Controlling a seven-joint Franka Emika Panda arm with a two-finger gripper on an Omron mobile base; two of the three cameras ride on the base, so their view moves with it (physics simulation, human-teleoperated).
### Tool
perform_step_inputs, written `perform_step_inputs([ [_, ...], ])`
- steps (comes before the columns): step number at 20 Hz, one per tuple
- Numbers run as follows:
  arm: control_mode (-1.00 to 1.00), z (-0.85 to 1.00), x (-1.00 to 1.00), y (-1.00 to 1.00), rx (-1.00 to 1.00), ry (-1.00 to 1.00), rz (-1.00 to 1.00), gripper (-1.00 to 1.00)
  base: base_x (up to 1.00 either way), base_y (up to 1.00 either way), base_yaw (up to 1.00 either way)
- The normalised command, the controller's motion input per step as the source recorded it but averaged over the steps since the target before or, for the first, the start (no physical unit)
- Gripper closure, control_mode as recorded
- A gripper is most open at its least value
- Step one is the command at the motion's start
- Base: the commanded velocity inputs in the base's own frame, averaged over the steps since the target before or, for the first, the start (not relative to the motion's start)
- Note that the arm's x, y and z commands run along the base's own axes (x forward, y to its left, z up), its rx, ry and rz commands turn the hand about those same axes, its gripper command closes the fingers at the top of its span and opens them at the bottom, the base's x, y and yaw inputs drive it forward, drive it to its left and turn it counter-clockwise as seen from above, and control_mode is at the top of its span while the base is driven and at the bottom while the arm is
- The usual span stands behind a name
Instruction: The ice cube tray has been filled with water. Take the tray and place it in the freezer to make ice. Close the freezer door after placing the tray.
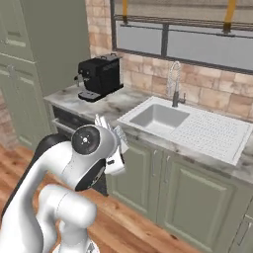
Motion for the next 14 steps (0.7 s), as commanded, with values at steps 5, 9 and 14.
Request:
perform_step_inputs([
  [5, 1.00, 0.00, 0.00, 0.00, 0.00, 0.00, 0.00, 1.00, 0.00, -0.01, 0.51],
  [9, 1.00, 0.00, 0.00, 0.00, 0.00, 0.00, 0.00, 1.00, 0.00, 0.00, 0.53],
  [14, 1.00, 0.00, 0.00, 0.00, 0.00, 0.00, 0.00, 1.00, 0.00, -0.06, 0.55],
])
